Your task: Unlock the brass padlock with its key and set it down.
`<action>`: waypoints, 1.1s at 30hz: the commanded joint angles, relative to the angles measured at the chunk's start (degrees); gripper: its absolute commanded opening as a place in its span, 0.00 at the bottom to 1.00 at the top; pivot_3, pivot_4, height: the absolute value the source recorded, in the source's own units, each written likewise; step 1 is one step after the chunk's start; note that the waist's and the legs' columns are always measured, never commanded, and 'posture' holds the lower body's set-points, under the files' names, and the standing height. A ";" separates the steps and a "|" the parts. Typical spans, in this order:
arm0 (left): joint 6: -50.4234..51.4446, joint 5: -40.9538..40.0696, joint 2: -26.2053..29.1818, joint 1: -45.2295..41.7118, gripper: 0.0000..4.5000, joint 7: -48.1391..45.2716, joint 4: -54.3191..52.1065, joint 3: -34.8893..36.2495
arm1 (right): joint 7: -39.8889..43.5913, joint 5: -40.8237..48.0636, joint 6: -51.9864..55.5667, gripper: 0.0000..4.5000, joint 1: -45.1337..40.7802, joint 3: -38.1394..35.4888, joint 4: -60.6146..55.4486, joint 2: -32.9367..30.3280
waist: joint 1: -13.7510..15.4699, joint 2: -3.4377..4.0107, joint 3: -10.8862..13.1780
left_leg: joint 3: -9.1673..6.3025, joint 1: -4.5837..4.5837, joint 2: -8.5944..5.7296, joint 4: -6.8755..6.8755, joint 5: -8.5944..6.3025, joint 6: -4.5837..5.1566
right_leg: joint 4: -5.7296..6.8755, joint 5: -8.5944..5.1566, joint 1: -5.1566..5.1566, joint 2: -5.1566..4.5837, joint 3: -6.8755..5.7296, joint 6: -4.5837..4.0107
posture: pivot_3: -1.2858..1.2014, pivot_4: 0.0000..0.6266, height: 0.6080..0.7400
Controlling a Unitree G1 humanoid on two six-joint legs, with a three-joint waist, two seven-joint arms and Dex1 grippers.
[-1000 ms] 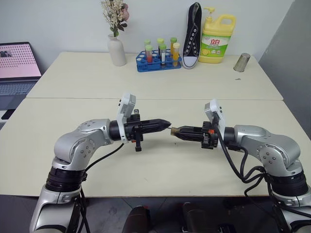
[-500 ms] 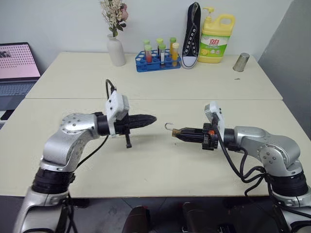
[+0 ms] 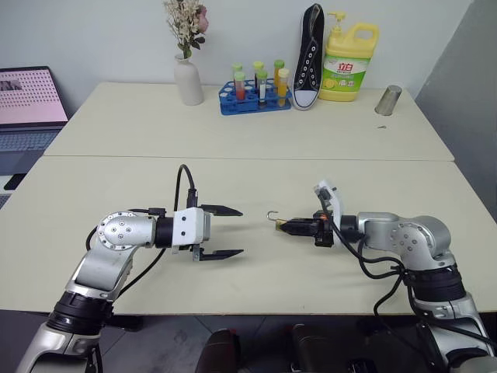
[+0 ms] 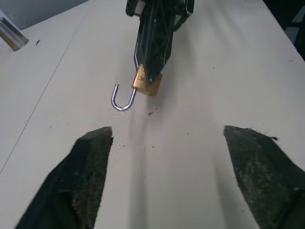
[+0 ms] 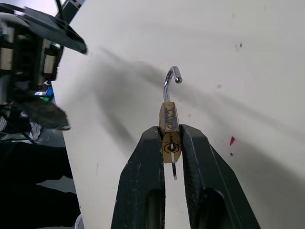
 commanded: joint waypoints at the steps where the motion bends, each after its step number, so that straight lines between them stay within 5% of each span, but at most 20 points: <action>1: 0.70 -1.46 -0.15 0.31 1.00 -0.21 -2.34 0.33 | 0.25 -1.20 0.69 0.04 -1.57 0.54 0.88 -0.15 | -0.01 0.00 0.00 | 0.00 -0.01 0.00 0.00 0.00 0.00 | 0.00 0.00 0.00 0.00 0.00 0.00 | 0.52 0.24 1.00; 11: -1.74 -0.48 -1.54 0.05 1.00 -1.25 1.85 -0.72 | 1.66 -3.76 3.59 0.04 -1.96 2.00 5.26 -0.16 | -0.08 0.00 0.00 | -0.01 0.01 0.01 -0.01 0.00 0.00 | 0.00 0.00 0.00 0.06 -0.01 0.00 | 0.52 0.24 1.00; 18: 6.07 -3.85 -1.35 0.37 1.00 -2.08 1.58 -0.44 | 4.52 -7.07 1.56 0.56 0.33 4.32 1.94 -6.67 | 0.07 0.00 -0.01 | -0.02 0.00 -0.03 0.02 0.00 0.00 | -0.01 0.00 0.03 0.15 -0.03 0.01 | 0.52 0.24 1.00; 21: 11.56 -4.65 -0.82 0.90 1.00 -1.74 0.43 -0.55 | 6.27 -13.74 -8.11 0.78 5.09 9.16 -5.15 -13.80 | 0.35 -0.01 -0.01 | -0.08 0.00 -0.06 0.04 0.00 0.00 | -0.03 -0.02 0.06 0.11 -0.08 0.04 | 0.52 0.24 1.00; 24: 13.74 -3.70 -1.57 0.71 1.00 0.68 -0.91 -0.25 | 5.59 -11.05 -8.55 0.98 8.65 5.25 -9.88 -13.74 | 0.26 -0.11 -0.06 | -0.07 0.01 -0.06 0.04 0.00 0.01 | -0.06 -0.03 0.09 0.07 -0.09 0.05 | 0.52 0.24 1.00; 33: 18.86 -2.59 0.44 -1.09 1.00 1.21 -3.92 -0.42 | 10.59 -12.31 -23.08 0.98 18.01 -3.73 -28.49 -21.72 | -0.13 -0.06 0.02 | -0.02 0.02 0.00 0.03 0.00 0.00 | -0.03 -0.03 0.04 0.07 -0.04 0.06 | 0.52 0.24 1.00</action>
